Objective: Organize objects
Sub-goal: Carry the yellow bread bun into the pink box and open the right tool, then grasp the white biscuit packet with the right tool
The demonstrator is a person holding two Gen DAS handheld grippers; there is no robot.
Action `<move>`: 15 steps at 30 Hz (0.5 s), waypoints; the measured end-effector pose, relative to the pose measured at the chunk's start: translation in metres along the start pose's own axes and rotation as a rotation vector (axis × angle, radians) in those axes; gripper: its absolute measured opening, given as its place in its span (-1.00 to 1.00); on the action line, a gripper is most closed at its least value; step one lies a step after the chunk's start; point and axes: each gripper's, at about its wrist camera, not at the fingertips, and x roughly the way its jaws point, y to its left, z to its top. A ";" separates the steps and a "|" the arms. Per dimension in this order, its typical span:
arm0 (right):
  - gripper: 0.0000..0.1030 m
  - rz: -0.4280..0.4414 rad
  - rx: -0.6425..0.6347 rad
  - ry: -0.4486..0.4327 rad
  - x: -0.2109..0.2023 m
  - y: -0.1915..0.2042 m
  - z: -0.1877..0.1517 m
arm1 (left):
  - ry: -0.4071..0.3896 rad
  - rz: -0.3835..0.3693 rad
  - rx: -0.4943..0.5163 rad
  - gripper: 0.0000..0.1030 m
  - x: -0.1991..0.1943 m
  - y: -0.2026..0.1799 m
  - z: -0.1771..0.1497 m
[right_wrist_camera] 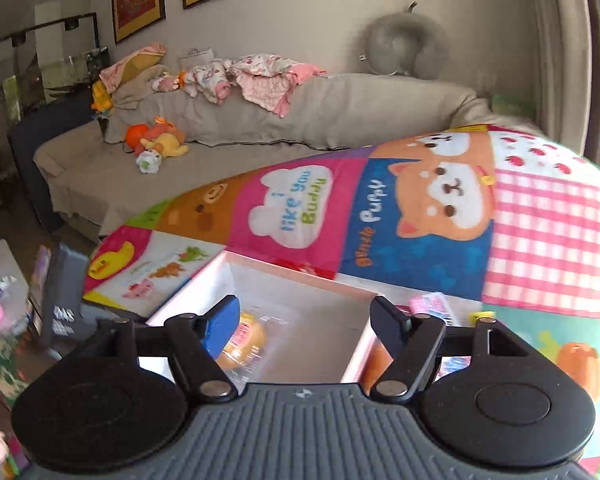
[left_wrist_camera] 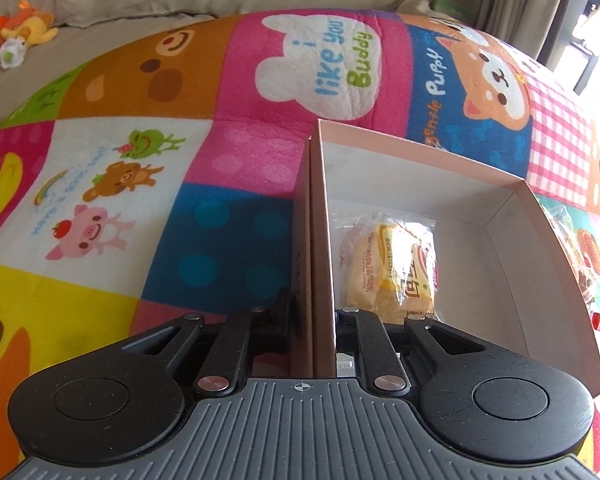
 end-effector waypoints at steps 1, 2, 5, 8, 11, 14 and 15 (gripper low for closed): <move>0.47 -0.035 -0.011 0.002 -0.007 -0.009 -0.009 | -0.002 0.001 0.006 -0.69 -0.001 -0.002 -0.002; 0.47 -0.072 -0.014 0.010 -0.015 -0.020 -0.018 | -0.008 0.007 0.015 -0.69 -0.001 -0.004 -0.004; 0.48 -0.138 0.042 0.054 -0.028 -0.050 -0.045 | -0.023 0.018 0.031 -0.70 -0.002 -0.007 -0.008; 0.49 -0.149 0.093 0.136 -0.025 -0.066 -0.079 | -0.024 0.011 0.026 -0.70 -0.003 -0.006 -0.009; 0.55 -0.142 0.153 0.195 -0.015 -0.070 -0.105 | -0.026 0.023 0.034 -0.70 -0.004 -0.008 -0.010; 0.56 -0.135 0.202 0.208 -0.001 -0.070 -0.118 | -0.028 0.027 0.034 -0.70 -0.004 -0.009 -0.010; 0.56 -0.139 0.199 0.205 0.003 -0.069 -0.120 | -0.027 0.027 0.031 -0.70 -0.004 -0.009 -0.010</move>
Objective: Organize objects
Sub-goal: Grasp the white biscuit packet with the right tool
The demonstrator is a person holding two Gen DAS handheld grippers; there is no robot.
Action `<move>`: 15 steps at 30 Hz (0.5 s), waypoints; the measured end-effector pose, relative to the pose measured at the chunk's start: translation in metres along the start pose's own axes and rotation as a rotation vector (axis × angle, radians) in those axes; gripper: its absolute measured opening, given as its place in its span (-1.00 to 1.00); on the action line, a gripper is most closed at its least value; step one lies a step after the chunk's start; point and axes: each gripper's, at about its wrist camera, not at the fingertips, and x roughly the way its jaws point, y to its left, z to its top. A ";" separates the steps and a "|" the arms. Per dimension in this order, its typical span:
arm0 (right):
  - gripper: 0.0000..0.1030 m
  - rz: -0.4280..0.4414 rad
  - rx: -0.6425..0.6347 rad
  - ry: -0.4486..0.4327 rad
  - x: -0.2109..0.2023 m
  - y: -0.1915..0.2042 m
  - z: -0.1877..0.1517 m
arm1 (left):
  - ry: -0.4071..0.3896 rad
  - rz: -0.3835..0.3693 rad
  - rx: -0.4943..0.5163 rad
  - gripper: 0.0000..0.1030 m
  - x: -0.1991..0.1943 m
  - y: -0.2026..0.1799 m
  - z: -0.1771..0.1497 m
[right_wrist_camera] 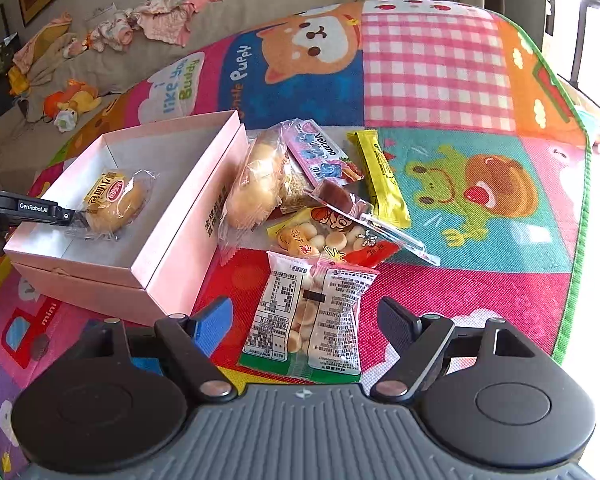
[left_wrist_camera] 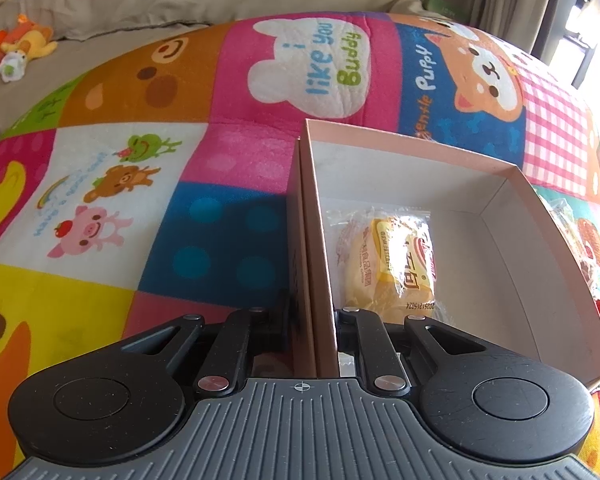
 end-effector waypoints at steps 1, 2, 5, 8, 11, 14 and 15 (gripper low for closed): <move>0.55 -0.005 -0.007 -0.004 0.004 0.002 0.000 | 0.001 0.000 -0.002 -0.70 0.000 0.000 0.000; 0.55 -0.011 -0.014 -0.005 0.008 0.004 0.001 | 0.001 0.000 -0.003 -0.70 0.000 0.000 0.000; 0.16 -0.018 -0.035 0.033 0.015 0.009 0.003 | 0.004 0.000 0.001 -0.70 0.000 0.000 0.001; 0.10 0.017 -0.075 0.071 0.006 0.014 -0.002 | 0.001 0.006 0.004 -0.71 0.000 0.000 0.000; 0.09 0.065 -0.113 0.102 -0.009 0.026 -0.014 | 0.004 0.004 -0.010 -0.71 0.001 0.001 0.001; 0.09 0.106 -0.156 0.128 -0.022 0.045 -0.027 | 0.009 -0.005 -0.015 -0.70 0.002 0.004 0.003; 0.09 0.117 -0.172 0.135 -0.025 0.052 -0.030 | 0.010 -0.008 -0.022 -0.70 0.002 0.005 0.004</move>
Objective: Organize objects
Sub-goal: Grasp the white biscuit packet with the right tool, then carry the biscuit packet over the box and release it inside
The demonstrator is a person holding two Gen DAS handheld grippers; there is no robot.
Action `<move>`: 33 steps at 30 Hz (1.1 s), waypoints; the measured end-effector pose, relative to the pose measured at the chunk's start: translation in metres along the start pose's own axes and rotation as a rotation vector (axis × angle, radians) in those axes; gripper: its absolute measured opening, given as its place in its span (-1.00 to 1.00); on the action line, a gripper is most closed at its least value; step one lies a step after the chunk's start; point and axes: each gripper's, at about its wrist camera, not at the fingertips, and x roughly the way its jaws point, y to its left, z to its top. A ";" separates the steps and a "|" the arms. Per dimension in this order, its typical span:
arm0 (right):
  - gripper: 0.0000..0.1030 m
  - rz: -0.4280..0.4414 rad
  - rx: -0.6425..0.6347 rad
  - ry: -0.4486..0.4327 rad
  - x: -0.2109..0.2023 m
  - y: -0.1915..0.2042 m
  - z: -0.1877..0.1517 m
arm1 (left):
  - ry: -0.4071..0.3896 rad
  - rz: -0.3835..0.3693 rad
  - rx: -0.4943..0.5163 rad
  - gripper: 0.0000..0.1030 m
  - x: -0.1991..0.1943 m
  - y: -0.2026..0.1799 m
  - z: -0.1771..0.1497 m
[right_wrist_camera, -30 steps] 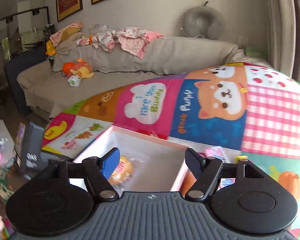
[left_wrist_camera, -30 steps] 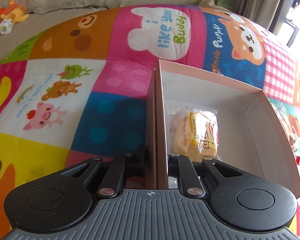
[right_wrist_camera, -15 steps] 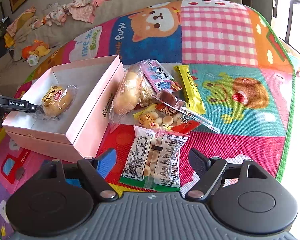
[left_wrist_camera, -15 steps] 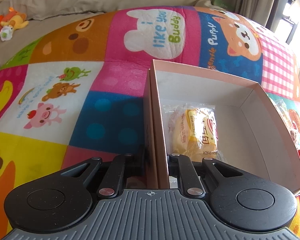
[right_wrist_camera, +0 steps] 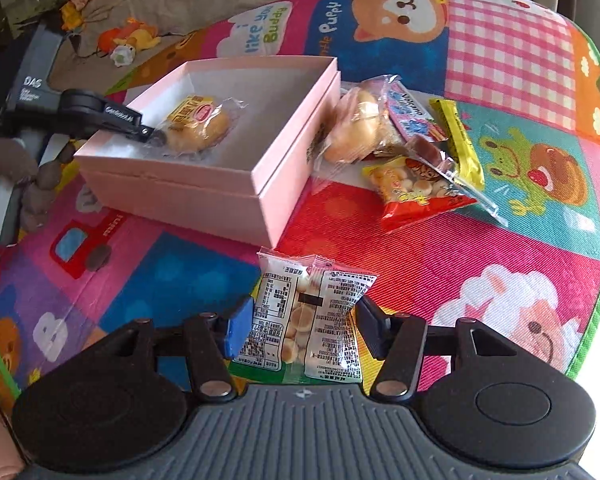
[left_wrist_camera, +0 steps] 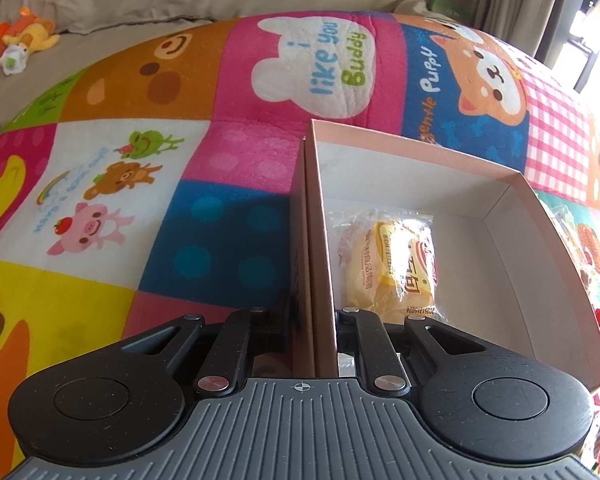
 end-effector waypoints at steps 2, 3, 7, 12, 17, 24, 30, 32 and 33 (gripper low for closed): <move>0.09 0.015 -0.035 0.005 -0.002 0.014 -0.004 | 0.005 -0.003 -0.018 -0.70 0.001 0.002 0.002; 0.09 0.016 -0.052 0.004 -0.003 0.021 -0.006 | 0.008 -0.004 -0.023 -0.70 0.001 0.002 0.002; 0.09 0.028 -0.067 0.000 -0.003 0.033 -0.013 | 0.001 0.000 -0.020 -0.70 -0.004 0.001 0.004; 0.10 0.024 -0.034 0.005 0.001 0.031 -0.016 | -0.067 0.039 0.054 -0.72 -0.018 -0.010 0.007; 0.10 0.004 -0.047 0.005 0.000 0.034 -0.016 | -0.087 0.027 0.055 -0.76 -0.022 -0.009 0.009; 0.10 -0.005 -0.054 0.007 -0.001 0.036 -0.016 | -0.061 0.035 0.048 -0.75 -0.011 -0.008 0.007; 0.09 0.041 -0.043 0.015 -0.009 0.039 -0.011 | -0.060 0.026 0.049 -0.75 -0.012 -0.008 0.006; 0.09 0.075 -0.037 0.005 -0.016 0.042 -0.006 | -0.062 0.025 0.049 -0.75 -0.013 -0.008 0.005; 0.09 0.086 -0.039 -0.001 -0.020 0.043 -0.004 | -0.062 0.024 0.048 -0.75 -0.013 -0.007 0.005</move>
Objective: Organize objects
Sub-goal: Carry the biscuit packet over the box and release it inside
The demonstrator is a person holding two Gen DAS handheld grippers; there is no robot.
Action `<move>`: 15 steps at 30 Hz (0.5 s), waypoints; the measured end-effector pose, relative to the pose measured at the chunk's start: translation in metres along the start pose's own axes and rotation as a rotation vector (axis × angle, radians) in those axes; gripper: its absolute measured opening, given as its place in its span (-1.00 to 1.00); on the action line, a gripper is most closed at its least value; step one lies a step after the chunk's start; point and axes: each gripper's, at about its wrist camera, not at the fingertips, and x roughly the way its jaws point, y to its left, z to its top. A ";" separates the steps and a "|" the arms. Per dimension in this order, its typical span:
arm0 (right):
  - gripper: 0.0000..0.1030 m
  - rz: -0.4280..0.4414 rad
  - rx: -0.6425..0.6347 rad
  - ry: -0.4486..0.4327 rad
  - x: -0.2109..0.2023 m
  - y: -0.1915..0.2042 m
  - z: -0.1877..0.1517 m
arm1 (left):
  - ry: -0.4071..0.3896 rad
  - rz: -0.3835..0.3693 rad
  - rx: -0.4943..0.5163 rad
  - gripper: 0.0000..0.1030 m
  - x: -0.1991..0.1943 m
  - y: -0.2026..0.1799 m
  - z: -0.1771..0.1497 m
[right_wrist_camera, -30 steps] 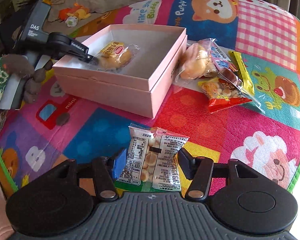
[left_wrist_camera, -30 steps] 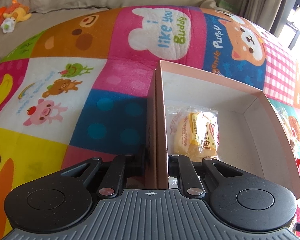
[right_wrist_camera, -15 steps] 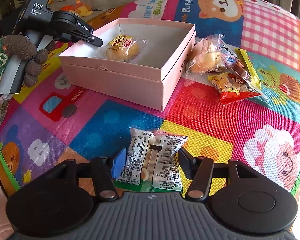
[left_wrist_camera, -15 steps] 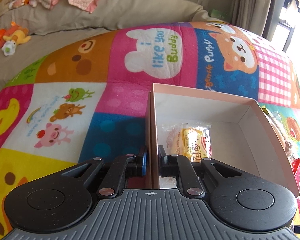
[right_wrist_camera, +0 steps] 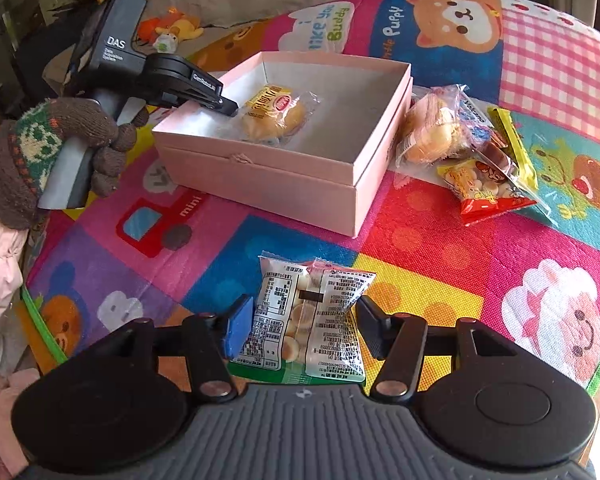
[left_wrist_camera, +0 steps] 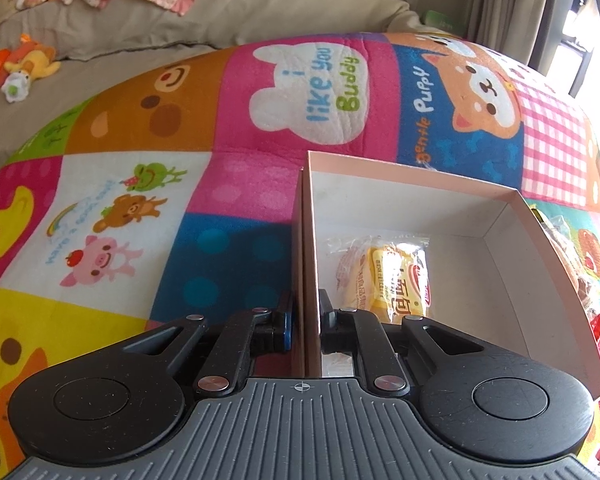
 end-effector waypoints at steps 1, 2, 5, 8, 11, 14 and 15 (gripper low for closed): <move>0.09 0.012 -0.004 -0.008 -0.004 0.003 0.003 | 0.000 -0.002 -0.002 -0.75 0.000 0.000 0.000; 0.09 0.024 -0.005 -0.015 -0.007 0.005 0.006 | 0.000 -0.004 -0.005 -0.74 0.000 0.001 0.000; 0.09 0.060 -0.011 -0.037 -0.018 0.012 0.016 | -0.001 -0.009 -0.007 -0.74 0.000 0.002 -0.001; 0.09 0.080 -0.017 -0.076 -0.030 0.015 0.030 | -0.003 -0.011 -0.006 -0.74 0.000 0.003 -0.001; 0.09 0.075 -0.013 -0.137 -0.041 0.012 0.054 | -0.004 -0.018 -0.008 -0.73 0.001 0.004 -0.001; 0.09 0.063 -0.016 -0.204 -0.044 0.008 0.083 | -0.004 -0.023 -0.009 -0.72 0.001 0.005 -0.001; 0.09 0.050 -0.022 -0.221 -0.042 0.007 0.093 | -0.004 -0.024 -0.009 -0.72 0.001 0.005 -0.001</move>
